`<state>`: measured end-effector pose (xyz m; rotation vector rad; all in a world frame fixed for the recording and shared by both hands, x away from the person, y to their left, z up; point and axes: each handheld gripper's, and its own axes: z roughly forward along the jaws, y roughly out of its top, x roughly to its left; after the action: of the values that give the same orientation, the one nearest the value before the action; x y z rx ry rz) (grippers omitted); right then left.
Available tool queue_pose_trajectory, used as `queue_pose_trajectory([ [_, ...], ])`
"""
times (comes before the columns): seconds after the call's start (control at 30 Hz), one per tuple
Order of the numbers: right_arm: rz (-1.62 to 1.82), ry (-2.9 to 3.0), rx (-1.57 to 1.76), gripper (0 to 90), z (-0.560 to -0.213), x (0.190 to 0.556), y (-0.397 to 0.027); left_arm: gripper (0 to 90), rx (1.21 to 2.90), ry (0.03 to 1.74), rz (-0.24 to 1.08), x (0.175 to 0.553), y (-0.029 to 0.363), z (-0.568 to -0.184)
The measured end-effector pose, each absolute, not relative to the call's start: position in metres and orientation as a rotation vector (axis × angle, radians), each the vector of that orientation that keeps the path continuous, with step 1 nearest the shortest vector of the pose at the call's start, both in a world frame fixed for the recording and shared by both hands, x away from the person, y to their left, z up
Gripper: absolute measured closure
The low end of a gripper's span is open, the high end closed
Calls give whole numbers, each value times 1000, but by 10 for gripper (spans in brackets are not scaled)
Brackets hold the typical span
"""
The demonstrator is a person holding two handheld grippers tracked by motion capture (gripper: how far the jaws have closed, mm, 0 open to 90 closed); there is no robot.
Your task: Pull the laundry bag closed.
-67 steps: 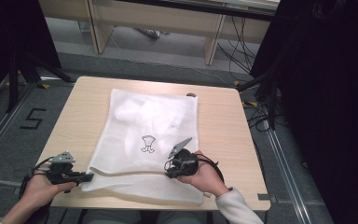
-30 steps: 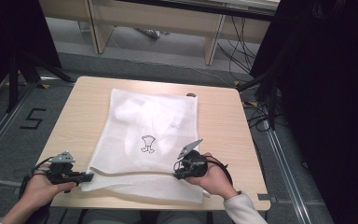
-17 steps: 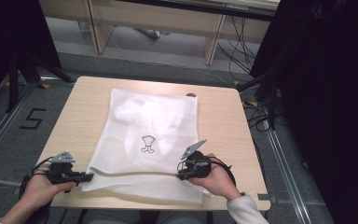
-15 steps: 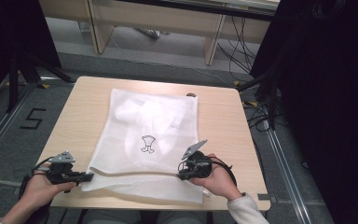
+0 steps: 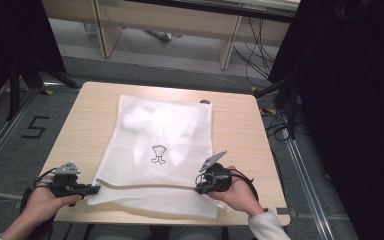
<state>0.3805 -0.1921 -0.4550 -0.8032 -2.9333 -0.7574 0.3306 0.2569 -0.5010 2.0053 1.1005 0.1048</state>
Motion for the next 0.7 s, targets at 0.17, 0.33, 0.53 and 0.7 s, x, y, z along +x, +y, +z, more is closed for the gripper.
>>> queue_pose_trajectory([
  [0.17, -749, -2936, -818, 822, -456, 380, -199, 856, 2008, 1104, 105, 331, 257, -501],
  [0.33, -724, -2933, -850, 822, -457, 379, -207, 855, 2007, 1103, 104, 331, 257, -501],
  [0.53, -690, -2943, -867, 822, -460, 378, -216, 855, 2031, 1101, 96, 331, 258, -500],
  [0.7, -656, -2936, -888, 821, -463, 378, -220, 855, 2024, 1104, 104, 331, 258, -500],
])
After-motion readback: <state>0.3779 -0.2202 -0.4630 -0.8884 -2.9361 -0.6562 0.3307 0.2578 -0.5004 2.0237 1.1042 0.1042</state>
